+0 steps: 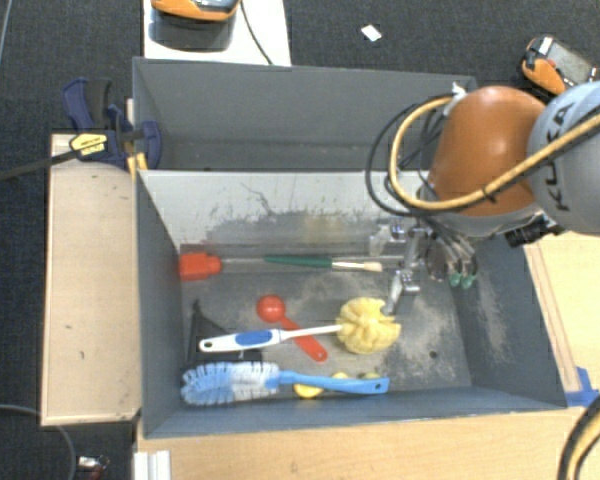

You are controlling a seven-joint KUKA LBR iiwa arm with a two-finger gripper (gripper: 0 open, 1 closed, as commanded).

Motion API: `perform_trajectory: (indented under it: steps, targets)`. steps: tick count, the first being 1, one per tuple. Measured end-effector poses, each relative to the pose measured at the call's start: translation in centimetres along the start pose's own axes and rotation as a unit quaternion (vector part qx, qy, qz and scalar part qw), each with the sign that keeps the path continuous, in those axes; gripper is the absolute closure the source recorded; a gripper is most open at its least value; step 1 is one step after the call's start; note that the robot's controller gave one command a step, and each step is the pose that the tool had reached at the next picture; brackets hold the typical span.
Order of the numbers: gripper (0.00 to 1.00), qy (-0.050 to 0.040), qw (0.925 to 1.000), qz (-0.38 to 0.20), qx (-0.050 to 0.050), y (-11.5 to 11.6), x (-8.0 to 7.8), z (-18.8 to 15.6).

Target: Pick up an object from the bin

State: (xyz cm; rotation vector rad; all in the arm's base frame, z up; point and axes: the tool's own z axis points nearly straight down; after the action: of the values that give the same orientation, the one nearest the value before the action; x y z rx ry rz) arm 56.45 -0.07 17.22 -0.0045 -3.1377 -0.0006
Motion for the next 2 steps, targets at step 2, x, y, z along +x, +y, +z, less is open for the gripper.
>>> perform_trajectory:
  steps: [2]
  targets:
    - [0.0, -0.0062, 0.9983, 0.058, 0.0, 2.3, 2.2, 7.0]
